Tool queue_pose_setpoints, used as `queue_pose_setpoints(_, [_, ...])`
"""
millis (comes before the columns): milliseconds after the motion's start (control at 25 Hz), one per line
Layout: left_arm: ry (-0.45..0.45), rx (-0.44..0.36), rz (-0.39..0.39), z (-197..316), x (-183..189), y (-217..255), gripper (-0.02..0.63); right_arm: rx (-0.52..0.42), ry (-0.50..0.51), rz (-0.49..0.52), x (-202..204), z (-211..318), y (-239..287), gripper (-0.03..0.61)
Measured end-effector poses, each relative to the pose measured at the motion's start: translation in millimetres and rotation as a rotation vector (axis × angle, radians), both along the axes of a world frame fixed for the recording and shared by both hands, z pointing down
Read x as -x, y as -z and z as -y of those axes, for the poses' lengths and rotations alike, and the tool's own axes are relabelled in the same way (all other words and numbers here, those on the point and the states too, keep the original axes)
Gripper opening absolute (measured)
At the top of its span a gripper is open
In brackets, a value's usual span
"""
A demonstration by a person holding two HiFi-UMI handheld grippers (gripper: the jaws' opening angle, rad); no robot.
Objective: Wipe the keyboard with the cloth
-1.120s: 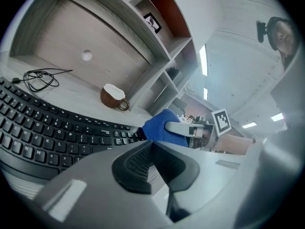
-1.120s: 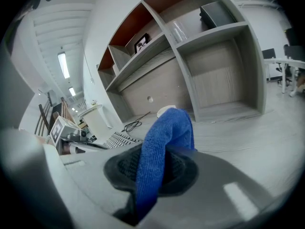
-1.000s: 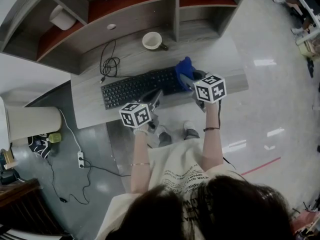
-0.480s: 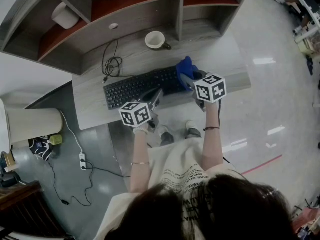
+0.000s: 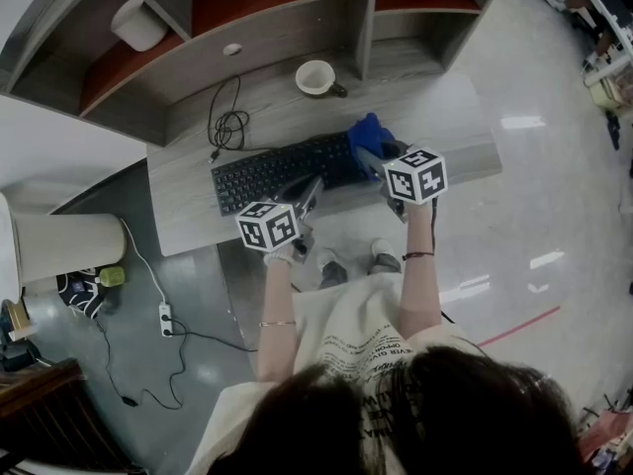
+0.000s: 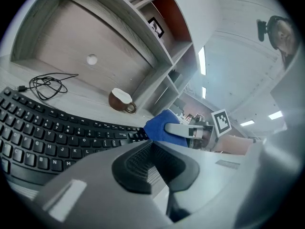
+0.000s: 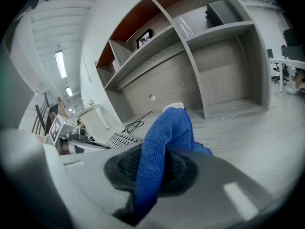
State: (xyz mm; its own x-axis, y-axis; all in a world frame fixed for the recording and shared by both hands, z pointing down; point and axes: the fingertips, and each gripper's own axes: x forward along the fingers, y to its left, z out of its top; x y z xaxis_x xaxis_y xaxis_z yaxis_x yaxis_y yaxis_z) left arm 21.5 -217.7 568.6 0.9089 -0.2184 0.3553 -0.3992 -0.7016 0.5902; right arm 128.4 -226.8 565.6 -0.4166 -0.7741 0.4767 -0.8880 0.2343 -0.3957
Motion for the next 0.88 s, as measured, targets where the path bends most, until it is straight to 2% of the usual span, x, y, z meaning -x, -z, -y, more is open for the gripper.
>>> queue_pose_setpoints(880, [-0.001,-0.003,-0.011,11,35,1,-0.003,0.002,-0.022,-0.006,31,7,0,0.052])
